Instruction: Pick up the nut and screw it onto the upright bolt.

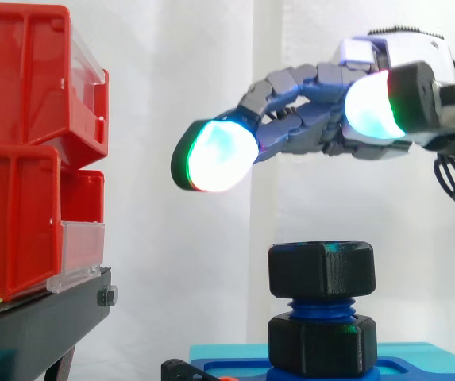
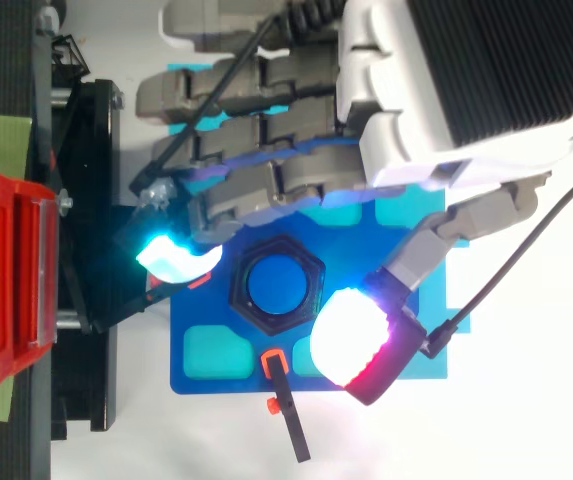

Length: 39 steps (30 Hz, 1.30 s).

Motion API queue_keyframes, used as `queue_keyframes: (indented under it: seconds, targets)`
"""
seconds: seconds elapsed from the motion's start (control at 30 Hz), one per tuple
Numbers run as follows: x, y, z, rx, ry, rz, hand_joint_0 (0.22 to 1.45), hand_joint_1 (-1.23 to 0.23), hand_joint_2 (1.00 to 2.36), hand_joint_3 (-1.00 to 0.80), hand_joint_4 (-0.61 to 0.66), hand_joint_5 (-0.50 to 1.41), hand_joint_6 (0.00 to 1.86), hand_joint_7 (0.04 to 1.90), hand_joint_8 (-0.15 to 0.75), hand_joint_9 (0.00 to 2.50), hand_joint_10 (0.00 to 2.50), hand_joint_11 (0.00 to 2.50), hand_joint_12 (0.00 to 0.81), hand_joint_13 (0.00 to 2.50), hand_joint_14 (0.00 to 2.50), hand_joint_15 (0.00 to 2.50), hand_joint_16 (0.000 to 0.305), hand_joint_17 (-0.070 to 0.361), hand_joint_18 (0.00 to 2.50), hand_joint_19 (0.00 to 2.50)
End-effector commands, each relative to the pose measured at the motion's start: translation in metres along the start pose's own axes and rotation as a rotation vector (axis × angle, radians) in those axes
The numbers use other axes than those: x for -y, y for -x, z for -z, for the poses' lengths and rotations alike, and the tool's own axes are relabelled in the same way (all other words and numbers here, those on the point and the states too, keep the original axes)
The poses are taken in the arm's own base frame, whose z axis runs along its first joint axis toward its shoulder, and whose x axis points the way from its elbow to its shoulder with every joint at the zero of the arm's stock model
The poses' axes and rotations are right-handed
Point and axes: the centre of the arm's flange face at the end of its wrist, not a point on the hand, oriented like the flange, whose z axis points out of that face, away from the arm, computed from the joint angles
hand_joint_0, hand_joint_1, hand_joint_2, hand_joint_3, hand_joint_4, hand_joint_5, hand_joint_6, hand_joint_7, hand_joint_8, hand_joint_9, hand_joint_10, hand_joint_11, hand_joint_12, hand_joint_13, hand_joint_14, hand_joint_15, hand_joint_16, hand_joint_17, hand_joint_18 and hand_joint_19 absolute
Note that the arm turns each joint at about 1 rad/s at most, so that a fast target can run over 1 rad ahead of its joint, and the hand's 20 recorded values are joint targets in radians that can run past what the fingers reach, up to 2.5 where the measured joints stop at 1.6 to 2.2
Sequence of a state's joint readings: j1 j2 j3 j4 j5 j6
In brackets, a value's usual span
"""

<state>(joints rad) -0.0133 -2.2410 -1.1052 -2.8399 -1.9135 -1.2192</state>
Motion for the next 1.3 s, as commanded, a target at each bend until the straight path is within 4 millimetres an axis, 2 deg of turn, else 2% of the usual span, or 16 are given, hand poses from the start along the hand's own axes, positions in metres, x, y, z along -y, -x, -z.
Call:
queue_keyframes:
  seconds: [0.0, 0.23, 0.6, 1.0, 1.13, 1.27]
  targets:
    - [0.000, -0.009, 0.001, -0.004, -0.001, -0.008, 0.43, -0.30, 1.00, -0.50, 0.03, -0.23, 0.50, 0.50, 0.165, 0.19, 0.00, 0.00, 0.331, 0.01, 0.00, 0.00, 0.043, 0.097, 0.00, 0.00]
    - [-0.002, -0.016, 0.006, -0.056, -0.015, -0.022, 0.43, -0.29, 1.00, -0.50, 0.03, -0.23, 0.50, 0.50, 0.163, 0.15, 0.00, 0.00, 0.332, 0.00, 0.00, 0.00, 0.044, 0.099, 0.00, 0.00]
    - [-0.002, -0.016, 0.006, -0.058, -0.016, -0.017, 0.43, -0.31, 1.00, -0.50, 0.07, -0.21, 0.50, 0.52, 0.183, 0.23, 0.00, 0.00, 0.341, 0.06, 0.00, 0.00, 0.044, 0.098, 0.00, 0.00]
    - [0.000, -0.027, 0.011, -0.074, -0.022, -0.021, 0.43, -0.32, 1.00, -0.50, 0.14, -0.18, 0.50, 0.61, 0.205, 0.29, 0.00, 0.00, 0.347, 0.12, 0.00, 0.00, 0.043, 0.097, 0.00, 0.00]
    - [0.000, -0.026, 0.011, -0.075, -0.022, -0.022, 0.45, -0.29, 1.00, -0.50, 0.18, -0.15, 0.50, 0.65, 0.225, 0.38, 0.00, 0.00, 0.345, 0.18, 0.00, 0.00, 0.042, 0.095, 0.00, 0.00]
    - [0.002, -0.026, 0.013, -0.078, -0.024, -0.023, 0.46, -0.26, 1.00, -0.50, 0.24, -0.08, 0.50, 0.77, 0.250, 0.61, 0.00, 0.00, 0.329, 0.33, 0.00, 0.00, 0.036, 0.081, 0.00, 0.00]
